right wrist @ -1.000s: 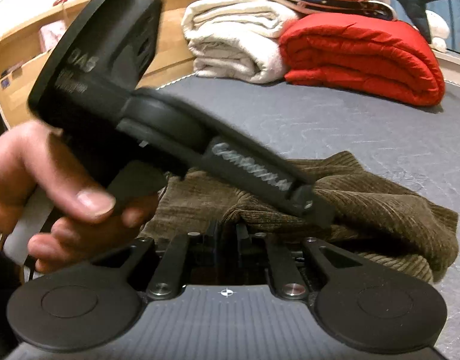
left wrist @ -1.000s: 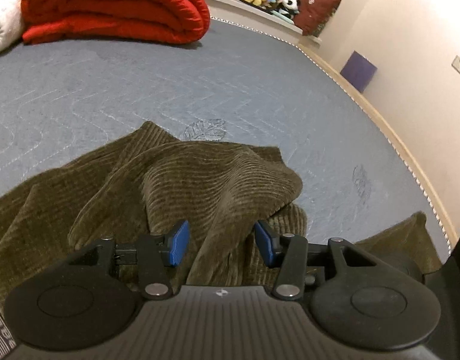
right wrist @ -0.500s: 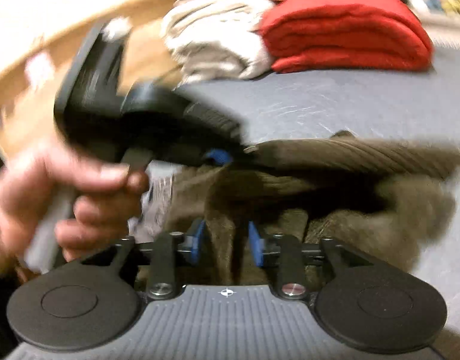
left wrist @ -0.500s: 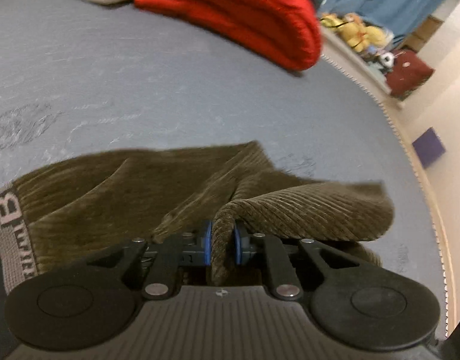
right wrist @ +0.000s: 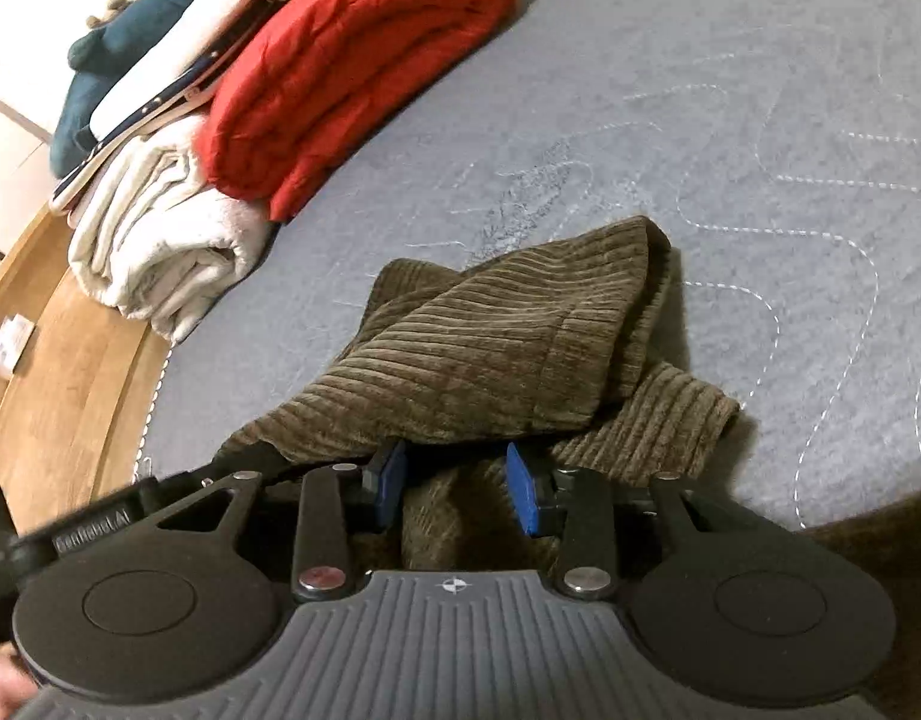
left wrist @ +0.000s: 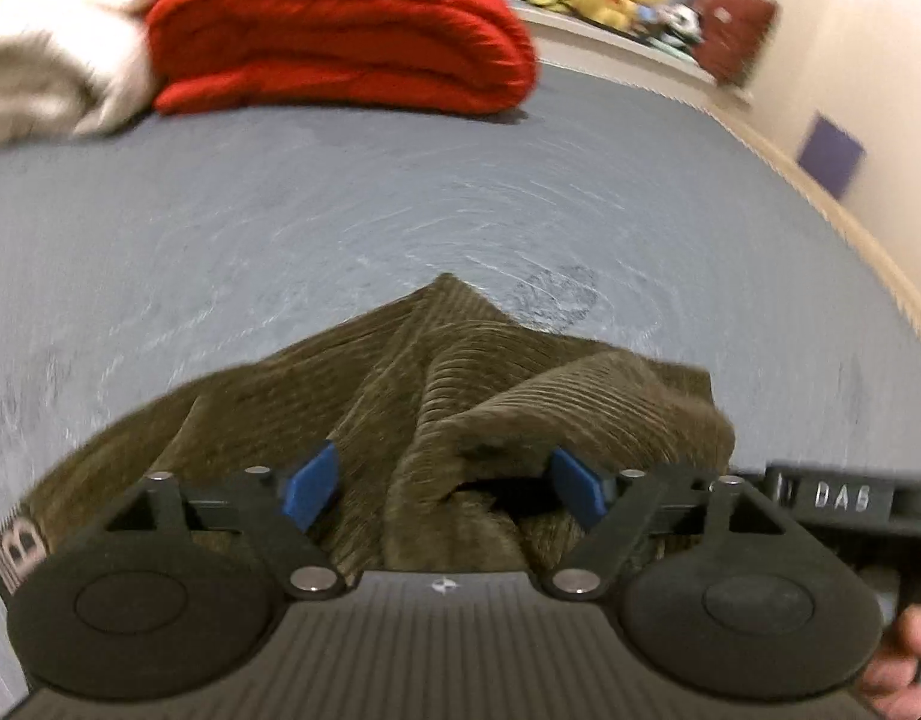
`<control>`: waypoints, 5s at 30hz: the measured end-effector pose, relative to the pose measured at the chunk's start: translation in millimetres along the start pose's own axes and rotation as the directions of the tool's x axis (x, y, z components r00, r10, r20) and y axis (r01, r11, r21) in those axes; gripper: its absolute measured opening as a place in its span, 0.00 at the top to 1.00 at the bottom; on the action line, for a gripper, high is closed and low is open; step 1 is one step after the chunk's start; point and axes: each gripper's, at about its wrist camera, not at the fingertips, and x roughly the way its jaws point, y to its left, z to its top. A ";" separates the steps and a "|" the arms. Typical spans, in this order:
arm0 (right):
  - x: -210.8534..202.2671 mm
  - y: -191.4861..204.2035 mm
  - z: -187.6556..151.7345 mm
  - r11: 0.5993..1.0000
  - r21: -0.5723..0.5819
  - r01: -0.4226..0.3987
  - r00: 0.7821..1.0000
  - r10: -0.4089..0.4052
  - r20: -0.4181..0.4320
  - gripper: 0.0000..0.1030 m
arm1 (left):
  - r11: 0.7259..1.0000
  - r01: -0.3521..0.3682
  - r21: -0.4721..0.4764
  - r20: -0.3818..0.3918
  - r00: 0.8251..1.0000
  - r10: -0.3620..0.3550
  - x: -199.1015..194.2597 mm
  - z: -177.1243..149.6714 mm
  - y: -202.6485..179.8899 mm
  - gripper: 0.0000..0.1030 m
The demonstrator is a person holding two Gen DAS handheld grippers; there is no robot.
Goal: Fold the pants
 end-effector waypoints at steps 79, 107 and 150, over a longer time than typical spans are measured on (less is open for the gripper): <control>-4.2 2.4 1.6 1.000 0.002 0.001 0.999 -0.001 0.042 0.53 | 0.972 0.231 -0.031 0.166 0.961 -0.223 -39.6 13.3 -18.4 0.96; -9.8 -17.4 12.6 0.997 0.074 0.024 0.993 -0.033 0.116 0.52 | 0.930 0.063 0.363 0.137 0.983 -0.120 -16.0 -15.8 -62.1 0.22; -13.4 -20.4 -4.7 0.641 0.322 -0.697 0.717 0.640 0.276 0.80 | 0.289 0.833 -0.471 0.546 0.533 -0.646 -22.5 -3.0 54.0 0.92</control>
